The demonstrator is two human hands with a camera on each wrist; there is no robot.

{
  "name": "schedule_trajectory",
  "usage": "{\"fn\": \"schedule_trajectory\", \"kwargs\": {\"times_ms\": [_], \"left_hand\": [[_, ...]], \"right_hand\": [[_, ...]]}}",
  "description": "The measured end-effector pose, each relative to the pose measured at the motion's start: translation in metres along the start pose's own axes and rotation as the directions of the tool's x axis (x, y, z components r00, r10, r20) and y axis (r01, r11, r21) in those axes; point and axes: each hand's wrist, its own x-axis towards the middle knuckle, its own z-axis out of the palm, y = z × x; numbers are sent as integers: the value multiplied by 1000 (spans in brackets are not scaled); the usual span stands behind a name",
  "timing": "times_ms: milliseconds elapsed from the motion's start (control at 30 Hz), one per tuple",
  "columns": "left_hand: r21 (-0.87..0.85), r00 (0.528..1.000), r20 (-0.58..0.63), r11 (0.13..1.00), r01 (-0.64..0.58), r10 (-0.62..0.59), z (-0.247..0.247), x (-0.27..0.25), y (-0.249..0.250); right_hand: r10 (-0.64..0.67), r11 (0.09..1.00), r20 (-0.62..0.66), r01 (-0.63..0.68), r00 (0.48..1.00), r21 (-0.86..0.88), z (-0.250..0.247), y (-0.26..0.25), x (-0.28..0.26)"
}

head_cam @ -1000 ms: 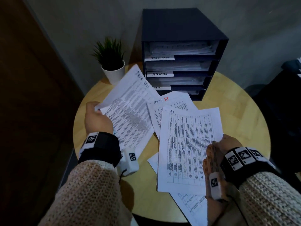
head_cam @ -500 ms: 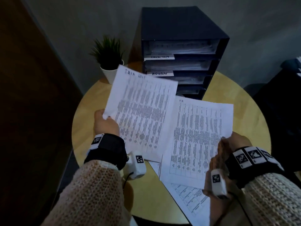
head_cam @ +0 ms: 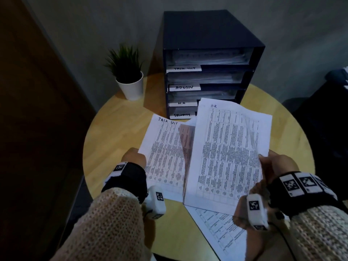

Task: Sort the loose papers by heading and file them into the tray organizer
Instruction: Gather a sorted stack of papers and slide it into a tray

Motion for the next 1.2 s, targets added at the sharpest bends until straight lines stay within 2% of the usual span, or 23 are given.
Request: {"fn": "schedule_trajectory", "kwargs": {"times_ms": [67, 133, 200, 233, 267, 300, 333, 367, 400, 467, 567, 667, 733, 833, 933, 1000, 1067, 1200], "left_hand": [[13, 1000, 26, 1000, 6, -6, 1, -10, 4], [100, 997, -73, 995, -21, 29, -4, -22, 10], [89, 960, -217, 983, -162, 178, -7, -29, 20], [-19, 932, -240, 959, -284, 272, -8, -34, 29], [-210, 924, -190, 906, -369, 332, -8, -40, 39], [-426, 924, -90, 825, -372, 371, -6, -47, 46], [-584, 926, 67, 767, -265, 371, -4, -59, 54], [-643, 903, 202, 747, -169, 378, 1, -64, 55], [-628, 868, 299, 766, -134, 397, 4, -68, 56], [-534, 837, 329, 817, -218, 438, 10, -68, 52], [-496, 859, 283, 832, -249, 426, 5, -62, 49], [-524, 863, 273, 818, -236, 424, 4, -56, 48], [-514, 870, 254, 821, -248, 422, 8, -50, 49], [-447, 876, 247, 850, -278, 415, 13, -37, 53], [-400, 867, 273, 869, -291, 416, 18, -25, 62], [-348, 855, 296, 882, -318, 425, 21, -19, 70], [-347, 855, 296, 882, -318, 425, 24, -15, 78], [-360, 858, 282, 876, -321, 430, 25, -3, 93]], "right_hand": [[-8, 1000, 31, 8, 999, 2, -1, 0, 3], [-33, 999, 54, 33, 998, 15, 3, -4, -3], [-75, 997, 90, 75, 993, -1, 8, -11, -10], [-89, 996, 97, 91, 991, -11, 12, -13, -11], [-90, 995, 116, 93, 989, -22, 16, -16, -16], [-90, 995, 142, 95, 986, -34, 20, -16, -12], [-83, 995, 161, 91, 984, -44, 25, -15, -11], [-64, 997, 173, 71, 983, -37, 29, -13, -3], [-28, 999, 160, 32, 987, -22, 33, -15, 1], [28, 999, 134, -22, 991, -50, 41, -16, 13], [10, 950, 99, 22, 995, -311, 54, -29, 26], [-60, 754, 113, 119, 992, -646, 67, -49, 28], [-97, 516, 123, 156, 988, -842, 74, -63, 26], [-162, 260, 194, 232, 968, -937, 83, -79, 26], [-197, 144, 193, 223, 961, -964, 86, -89, 27], [-205, 114, 183, 210, 961, -971, 87, -93, 29], [-244, 136, 173, 210, 954, -968, 87, -95, 35], [-299, 384, 159, 271, 941, -882, 86, -105, 54]]}}
